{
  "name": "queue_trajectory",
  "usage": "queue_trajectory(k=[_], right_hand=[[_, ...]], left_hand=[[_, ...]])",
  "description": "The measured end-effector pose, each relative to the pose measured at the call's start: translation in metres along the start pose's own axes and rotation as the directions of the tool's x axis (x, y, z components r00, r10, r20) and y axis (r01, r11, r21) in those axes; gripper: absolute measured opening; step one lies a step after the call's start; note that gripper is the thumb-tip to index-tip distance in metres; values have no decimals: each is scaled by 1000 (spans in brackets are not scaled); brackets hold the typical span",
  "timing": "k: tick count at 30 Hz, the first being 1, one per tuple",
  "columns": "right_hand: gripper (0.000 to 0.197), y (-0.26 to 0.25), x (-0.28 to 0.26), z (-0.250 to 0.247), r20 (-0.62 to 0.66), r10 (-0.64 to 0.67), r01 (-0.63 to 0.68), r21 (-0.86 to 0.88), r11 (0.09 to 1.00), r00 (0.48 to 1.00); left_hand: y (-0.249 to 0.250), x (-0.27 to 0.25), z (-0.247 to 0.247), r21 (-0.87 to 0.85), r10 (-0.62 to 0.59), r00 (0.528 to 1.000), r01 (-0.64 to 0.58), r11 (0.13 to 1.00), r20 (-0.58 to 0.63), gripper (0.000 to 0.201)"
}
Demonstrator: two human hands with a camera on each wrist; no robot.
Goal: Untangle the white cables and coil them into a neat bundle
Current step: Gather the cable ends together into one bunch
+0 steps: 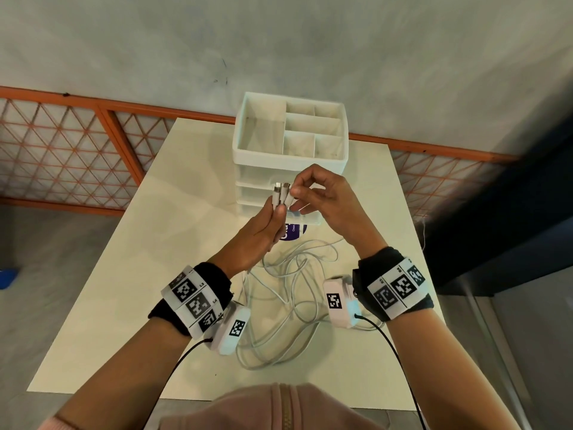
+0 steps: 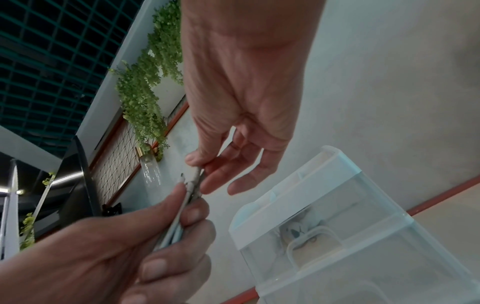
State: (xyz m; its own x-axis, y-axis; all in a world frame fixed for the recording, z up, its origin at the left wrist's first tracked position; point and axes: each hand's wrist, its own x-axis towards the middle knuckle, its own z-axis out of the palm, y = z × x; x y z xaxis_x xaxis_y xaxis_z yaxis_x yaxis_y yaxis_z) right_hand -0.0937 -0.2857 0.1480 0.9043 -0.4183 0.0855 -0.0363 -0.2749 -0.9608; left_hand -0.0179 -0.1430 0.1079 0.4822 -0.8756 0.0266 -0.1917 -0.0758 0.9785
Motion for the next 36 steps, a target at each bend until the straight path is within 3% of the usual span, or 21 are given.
queue_trajectory(k=[4,8,13,18,21,23,24,26,27,29,30,31,33,36], right_hand=[[13,-1,-1,1,-18,-45,44,-54,998,999],[21,-1,4,3,18,-108,108,-275,955,994],[18,7,9,4,30,-97,102,-342,934,995],[14,6,9,3,93,-124,149,-346,926,988],[13,3,7,4,48,-147,155,-261,953,988],[33,10,6,5,11,-67,68,-119,991,998],[49,13,4,6,62,-1,3,-27,1000,998],[80,25,-1,12,307,122,-132,14,991,944],[79,32,-6,19,440,170,-164,-52,985,882],[40,41,-14,37,597,237,-150,-192,970,767],[22,46,-16,45,603,238,-135,-211,968,762],[15,49,-17,49,578,230,-125,-216,968,783],[22,56,-16,47,472,210,-86,-270,959,856],[30,76,-15,20,269,266,-180,-304,935,926]], left_hand=[[-9,4,1,130,7,1000,-5,991,-11,19],[-11,7,2,290,7,1000,-11,957,14,13],[-12,7,6,300,27,1000,-29,954,9,14],[-9,7,2,195,-21,999,13,981,41,25],[-5,5,2,0,-39,998,39,999,39,19],[2,3,3,-153,-16,1000,14,988,-11,15],[7,3,2,-213,3,999,-14,977,-48,14],[16,6,-3,-297,45,994,-74,952,-103,17],[20,9,-5,-339,72,991,-105,935,-109,20],[29,13,-10,-419,109,987,-148,896,-114,21],[32,14,-13,-439,120,985,-163,884,-125,20],[35,14,-16,-444,126,982,-176,878,-140,20],[40,12,-26,-425,125,975,-195,884,-185,23],[42,6,-50,-383,111,957,-211,900,-267,31]])
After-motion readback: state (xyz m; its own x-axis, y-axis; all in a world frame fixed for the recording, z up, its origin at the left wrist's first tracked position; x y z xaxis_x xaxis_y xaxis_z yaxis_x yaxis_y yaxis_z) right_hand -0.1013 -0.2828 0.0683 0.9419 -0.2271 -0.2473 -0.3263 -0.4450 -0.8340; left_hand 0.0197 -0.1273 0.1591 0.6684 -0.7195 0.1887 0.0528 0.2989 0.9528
